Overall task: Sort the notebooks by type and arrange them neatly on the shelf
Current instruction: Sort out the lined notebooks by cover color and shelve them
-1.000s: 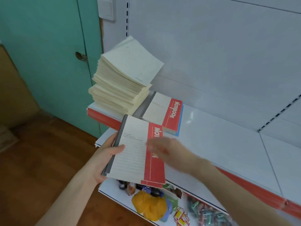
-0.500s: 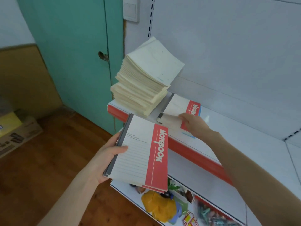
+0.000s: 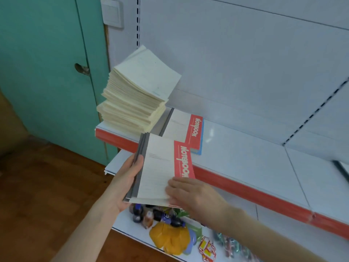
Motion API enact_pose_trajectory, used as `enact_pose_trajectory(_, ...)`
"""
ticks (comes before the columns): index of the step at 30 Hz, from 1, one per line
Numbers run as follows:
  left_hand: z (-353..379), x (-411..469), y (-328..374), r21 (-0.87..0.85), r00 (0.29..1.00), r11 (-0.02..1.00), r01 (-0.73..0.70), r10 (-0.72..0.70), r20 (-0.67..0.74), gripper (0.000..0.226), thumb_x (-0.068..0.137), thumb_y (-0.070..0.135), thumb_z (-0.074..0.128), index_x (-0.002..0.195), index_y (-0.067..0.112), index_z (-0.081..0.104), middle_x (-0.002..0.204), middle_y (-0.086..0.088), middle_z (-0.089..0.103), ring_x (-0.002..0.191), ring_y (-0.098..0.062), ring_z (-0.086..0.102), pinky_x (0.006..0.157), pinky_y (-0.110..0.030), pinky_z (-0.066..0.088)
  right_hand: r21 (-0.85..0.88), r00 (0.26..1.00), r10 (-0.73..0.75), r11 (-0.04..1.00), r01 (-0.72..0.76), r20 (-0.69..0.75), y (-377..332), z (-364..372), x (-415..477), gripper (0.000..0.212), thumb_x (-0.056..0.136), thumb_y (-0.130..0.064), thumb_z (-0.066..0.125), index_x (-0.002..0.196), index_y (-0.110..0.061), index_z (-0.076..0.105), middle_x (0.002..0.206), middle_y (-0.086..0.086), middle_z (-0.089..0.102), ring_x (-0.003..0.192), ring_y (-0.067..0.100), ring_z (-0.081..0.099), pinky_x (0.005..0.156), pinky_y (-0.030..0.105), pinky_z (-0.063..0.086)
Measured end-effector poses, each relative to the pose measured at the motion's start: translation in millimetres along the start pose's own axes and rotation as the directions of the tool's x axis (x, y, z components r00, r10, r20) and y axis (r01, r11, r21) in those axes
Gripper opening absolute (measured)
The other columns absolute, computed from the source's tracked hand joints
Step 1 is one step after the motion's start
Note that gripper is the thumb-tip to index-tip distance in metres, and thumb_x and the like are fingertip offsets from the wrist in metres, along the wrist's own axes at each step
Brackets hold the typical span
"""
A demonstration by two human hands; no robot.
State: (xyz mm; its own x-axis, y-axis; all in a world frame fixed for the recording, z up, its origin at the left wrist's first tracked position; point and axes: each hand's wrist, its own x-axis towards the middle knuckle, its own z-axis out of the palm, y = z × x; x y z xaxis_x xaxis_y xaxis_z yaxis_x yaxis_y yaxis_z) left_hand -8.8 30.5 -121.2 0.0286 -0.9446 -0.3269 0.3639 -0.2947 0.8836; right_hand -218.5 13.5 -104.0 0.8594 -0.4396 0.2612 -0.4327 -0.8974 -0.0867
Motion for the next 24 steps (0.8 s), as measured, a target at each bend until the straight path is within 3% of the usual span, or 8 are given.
enact_pose_trajectory(2,-2.9,-1.4,0.1,0.023,0.999,1.000,-0.016,0.017,-0.033,0.032,0.091,0.024,0.054,0.120,0.037,0.051,0.111,-0.005,0.066,0.100,-0.025,0.063,0.071,-0.039,0.052,0.203,0.997,0.029,0.978,-0.043,0.073,-1.5,-10.7,7.5,0.042,0.096,-0.037,0.038,0.103,-0.008,0.068,0.105,0.006,0.070,0.097,0.019,0.065,0.091,0.025,0.047)
enact_pose_trajectory(4,-6.6,-5.8,2.2,0.023,0.999,1.000,-0.003,0.004,-0.045,0.037,0.092,0.010,0.051,0.115,0.039,0.052,0.105,-0.005,0.068,0.093,-0.024,0.065,0.066,-0.037,0.052,0.335,0.971,0.218,0.912,-0.237,0.094,13.5,-22.5,26.3,0.044,0.096,-0.036,0.037,0.110,-0.005,0.065,0.109,0.007,0.068,0.098,0.019,0.062,0.092,0.026,0.047)
enact_pose_trajectory(6,-14.8,-10.2,3.4,0.024,0.998,1.000,-0.008,0.009,-0.055,0.040,0.091,0.009,0.052,0.119,0.038,0.052,0.102,-0.003,0.070,0.089,-0.022,0.068,0.062,-0.036,0.054,0.277,0.893,0.449,0.854,-0.439,0.032,50.7,-19.7,48.7,0.036,0.097,-0.027,0.042,0.123,-0.006,0.057,0.123,0.009,0.061,0.111,0.022,0.057,0.099,0.034,0.043)
enact_pose_trajectory(9,-26.4,-17.3,6.1,0.069,0.995,0.997,-0.021,0.027,-0.093,0.045,0.091,0.009,0.053,0.125,0.038,0.049,0.098,0.003,0.072,0.083,-0.016,0.070,0.058,-0.032,0.055,0.064,0.750,0.635,0.754,-0.654,0.185,96.6,-6.2,81.7,0.050,0.097,-0.031,0.045,0.142,-0.013,0.033,0.148,0.005,0.036,0.134,0.024,0.036,0.109,0.036,0.029)
enact_pose_trajectory(11,-32.5,-21.5,7.0,0.097,0.993,0.995,-0.019,0.030,-0.114,0.048,0.091,0.010,0.053,0.128,0.039,0.047,0.097,0.005,0.072,0.082,-0.014,0.070,0.057,-0.031,0.054,-0.007,0.701,0.658,0.730,-0.683,0.275,113.3,7.8,91.2,0.052,0.096,-0.033,0.048,0.140,-0.012,0.032,0.144,0.009,0.039,0.130,0.029,0.039,0.105,0.039,0.034)
enact_pose_trajectory(14,-39.1,-25.5,7.8,0.095,0.990,0.995,-0.011,0.024,-0.142,0.051,0.091,0.010,0.053,0.131,0.039,0.045,0.100,0.003,0.071,0.086,-0.017,0.070,0.062,-0.035,0.054,-0.018,0.714,0.639,0.748,-0.663,0.285,121.2,18.3,90.1,0.035,0.097,-0.030,0.046,0.126,-0.010,0.045,0.122,0.011,0.054,0.111,0.030,0.052,0.091,0.034,0.040)
enact_pose_trajectory(20,-42.4,-24.2,5.8,0.096,0.992,0.995,0.011,0.001,-0.124,0.048,0.090,0.012,0.054,0.128,0.041,0.047,0.104,0.001,0.070,0.096,-0.023,0.067,0.077,-0.044,0.053,0.024,0.707,0.590,0.761,-0.648,0.390,130.2,5.3,86.4,0.039,0.099,-0.029,0.039,0.134,-0.013,0.045,0.129,0.009,0.051,0.114,0.027,0.048,0.095,0.031,0.037)
enact_pose_trajectory(24,-39.7,-23.3,5.5,0.126,0.993,0.992,0.015,-0.001,-0.114,0.042,0.092,0.014,0.053,0.121,0.043,0.048,0.104,0.002,0.069,0.096,-0.022,0.065,0.072,-0.040,0.052,-0.167,0.763,0.574,0.818,-0.551,0.297,120.6,7.2,89.1,0.027,0.099,-0.012,0.038,0.124,-0.009,0.048,0.117,0.011,0.058,0.101,0.028,0.056,0.084,0.033,0.045)
